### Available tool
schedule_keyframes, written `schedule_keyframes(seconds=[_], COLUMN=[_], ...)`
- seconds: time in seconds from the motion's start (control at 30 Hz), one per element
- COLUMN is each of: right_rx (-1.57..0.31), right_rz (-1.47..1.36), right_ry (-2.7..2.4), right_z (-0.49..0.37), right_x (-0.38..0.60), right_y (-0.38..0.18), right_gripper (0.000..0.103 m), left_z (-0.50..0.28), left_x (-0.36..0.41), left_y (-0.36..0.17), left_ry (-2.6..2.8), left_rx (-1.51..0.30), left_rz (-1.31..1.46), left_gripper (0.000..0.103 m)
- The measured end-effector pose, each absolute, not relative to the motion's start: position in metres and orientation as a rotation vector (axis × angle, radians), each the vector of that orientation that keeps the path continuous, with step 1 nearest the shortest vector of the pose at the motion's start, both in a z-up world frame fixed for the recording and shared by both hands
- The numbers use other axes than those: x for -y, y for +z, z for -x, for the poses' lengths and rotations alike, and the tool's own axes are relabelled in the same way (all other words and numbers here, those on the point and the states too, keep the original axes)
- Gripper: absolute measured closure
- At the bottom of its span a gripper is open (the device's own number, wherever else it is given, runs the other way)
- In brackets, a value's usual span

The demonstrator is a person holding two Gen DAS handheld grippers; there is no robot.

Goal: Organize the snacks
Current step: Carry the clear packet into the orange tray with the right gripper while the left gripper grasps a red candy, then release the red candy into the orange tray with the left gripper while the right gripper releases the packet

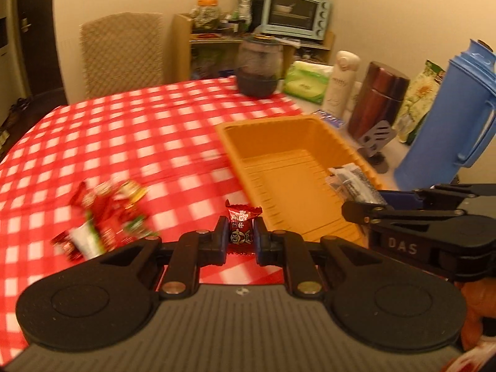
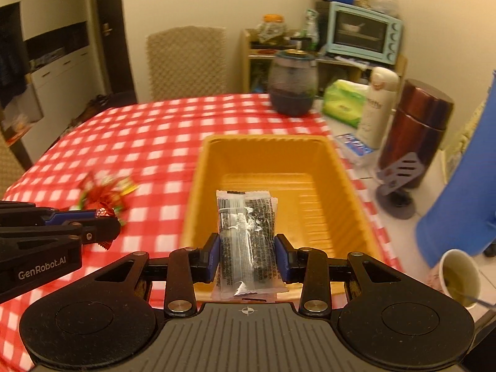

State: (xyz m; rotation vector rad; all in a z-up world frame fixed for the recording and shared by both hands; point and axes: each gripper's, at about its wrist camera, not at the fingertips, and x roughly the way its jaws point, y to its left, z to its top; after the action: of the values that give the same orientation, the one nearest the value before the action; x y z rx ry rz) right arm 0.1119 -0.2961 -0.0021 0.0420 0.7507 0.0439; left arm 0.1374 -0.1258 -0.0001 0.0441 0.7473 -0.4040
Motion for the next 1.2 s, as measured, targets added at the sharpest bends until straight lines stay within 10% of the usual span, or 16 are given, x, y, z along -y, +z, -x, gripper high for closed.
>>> schedule_keyframes(seconds=[0.67,0.77,1.2], right_rx=[-0.782,-0.785,-0.785], right_rz=[-0.108,-0.110,-0.117], right_ry=[-0.045,-0.048,-0.026], right_z=[-0.139,-0.140,-0.143], right_x=[0.359,0.361,0.353], right_y=[-0.023,-0.024,-0.023], right_gripper=[0.065,0.065,0.065], left_z=[-0.179,-0.180,-0.162], left_x=[0.200,0.200,0.159], left_y=[-0.021,-0.023,-0.017], left_ry=[-0.523,-0.526,-0.425], left_rx=[-0.770,-0.770,-0.744], left_rz=[-0.092,-0.085,-0.089], left_gripper=[0.087,0.061,0.055])
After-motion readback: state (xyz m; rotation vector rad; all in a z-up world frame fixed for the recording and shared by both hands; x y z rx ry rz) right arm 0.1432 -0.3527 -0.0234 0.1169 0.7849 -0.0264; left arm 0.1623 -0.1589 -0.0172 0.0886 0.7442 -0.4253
